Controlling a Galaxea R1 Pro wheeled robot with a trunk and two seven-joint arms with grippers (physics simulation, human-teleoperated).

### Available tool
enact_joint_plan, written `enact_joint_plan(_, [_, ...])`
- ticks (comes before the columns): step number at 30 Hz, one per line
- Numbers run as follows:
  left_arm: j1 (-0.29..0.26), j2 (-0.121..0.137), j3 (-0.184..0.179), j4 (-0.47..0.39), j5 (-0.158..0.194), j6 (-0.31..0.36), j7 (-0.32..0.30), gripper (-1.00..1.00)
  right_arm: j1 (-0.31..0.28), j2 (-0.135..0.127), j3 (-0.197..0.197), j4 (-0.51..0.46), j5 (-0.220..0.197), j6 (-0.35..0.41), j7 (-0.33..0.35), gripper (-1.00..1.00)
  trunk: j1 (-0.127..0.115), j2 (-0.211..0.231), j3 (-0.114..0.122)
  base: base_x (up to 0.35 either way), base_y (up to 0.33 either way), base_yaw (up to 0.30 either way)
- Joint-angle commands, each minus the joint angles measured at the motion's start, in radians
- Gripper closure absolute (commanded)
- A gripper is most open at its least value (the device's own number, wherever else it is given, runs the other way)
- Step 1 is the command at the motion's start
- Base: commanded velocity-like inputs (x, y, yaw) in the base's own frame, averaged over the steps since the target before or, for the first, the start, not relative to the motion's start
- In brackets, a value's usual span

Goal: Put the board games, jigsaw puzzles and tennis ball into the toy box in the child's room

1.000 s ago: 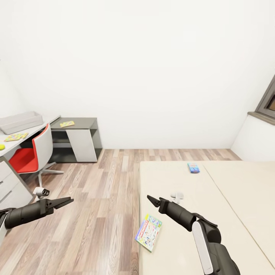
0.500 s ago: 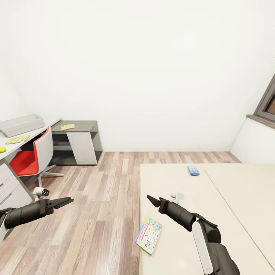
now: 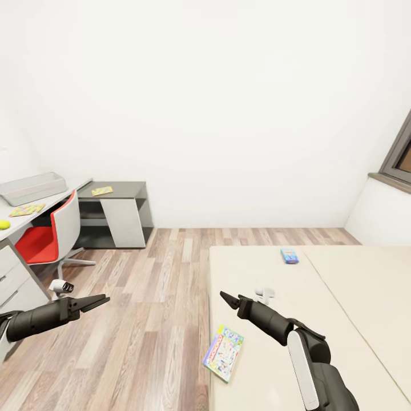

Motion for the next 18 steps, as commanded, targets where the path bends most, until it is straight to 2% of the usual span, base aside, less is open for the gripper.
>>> enact_joint_plan(1, [-0.001, 0.000, 0.000, 0.000, 0.000, 0.011, -0.004, -1.00, -0.001, 0.001, -0.003, -0.001, -0.003, 0.007, 0.003, -1.00, 0.001, -0.002, -0.002, 0.000, 0.127, 0.000])
enact_joint_plan(9, [-0.001, 0.000, 0.000, 0.000, 0.000, 0.011, -0.004, -1.00, -0.001, 0.001, -0.003, -0.001, -0.004, 0.007, 0.003, -1.00, 0.001, -0.002, -0.002, 0.000, 0.192, 0.000])
enact_joint_plan(18, [-0.001, 0.000, 0.001, 0.000, 0.000, 0.011, -0.004, -1.00, -0.001, 0.001, -0.002, -0.001, -0.003, 0.007, 0.003, -1.00, 0.001, -0.002, -0.002, 0.000, 0.248, 0.000])
